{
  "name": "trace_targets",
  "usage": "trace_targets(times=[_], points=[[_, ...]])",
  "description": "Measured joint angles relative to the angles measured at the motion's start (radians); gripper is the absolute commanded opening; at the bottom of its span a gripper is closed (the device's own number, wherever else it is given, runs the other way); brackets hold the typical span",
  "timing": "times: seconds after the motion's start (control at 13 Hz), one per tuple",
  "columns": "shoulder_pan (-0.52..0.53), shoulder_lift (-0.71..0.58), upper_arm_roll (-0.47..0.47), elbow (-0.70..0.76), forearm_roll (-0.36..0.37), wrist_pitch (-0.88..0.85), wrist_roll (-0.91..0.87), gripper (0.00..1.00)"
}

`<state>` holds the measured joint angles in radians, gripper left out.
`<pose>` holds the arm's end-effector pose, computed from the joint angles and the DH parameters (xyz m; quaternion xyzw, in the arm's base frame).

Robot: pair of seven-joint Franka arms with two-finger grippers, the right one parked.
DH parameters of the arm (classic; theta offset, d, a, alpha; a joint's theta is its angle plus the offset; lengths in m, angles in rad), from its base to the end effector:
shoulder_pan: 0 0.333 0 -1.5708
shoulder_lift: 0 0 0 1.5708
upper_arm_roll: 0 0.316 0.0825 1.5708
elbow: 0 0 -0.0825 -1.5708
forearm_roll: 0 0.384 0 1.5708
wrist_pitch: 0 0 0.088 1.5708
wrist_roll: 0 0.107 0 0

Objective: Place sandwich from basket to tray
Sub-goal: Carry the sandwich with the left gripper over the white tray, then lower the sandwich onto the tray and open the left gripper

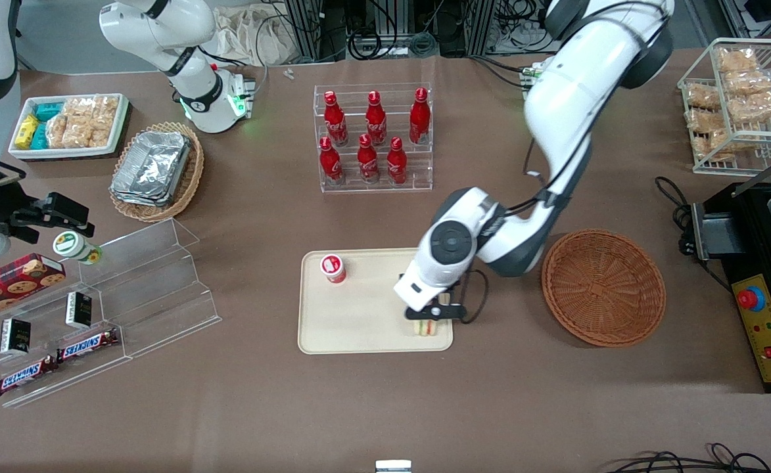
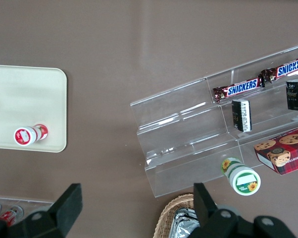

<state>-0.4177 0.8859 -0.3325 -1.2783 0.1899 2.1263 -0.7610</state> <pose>0.5938 -0.4565 0.2349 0.9988 0.0134 -0.0292 0.0371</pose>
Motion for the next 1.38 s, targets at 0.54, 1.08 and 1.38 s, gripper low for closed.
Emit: trace_targets(times=[0.54,1.08,1.38], points=[[-0.011,0.036,0.004,0.061,0.013,-0.027,-0.009,1.00],[0.044,-0.081,0.018,0.118,0.023,-0.199,-0.009,1.00],[0.161,-0.284,0.019,0.099,0.021,-0.420,0.068,0.99]])
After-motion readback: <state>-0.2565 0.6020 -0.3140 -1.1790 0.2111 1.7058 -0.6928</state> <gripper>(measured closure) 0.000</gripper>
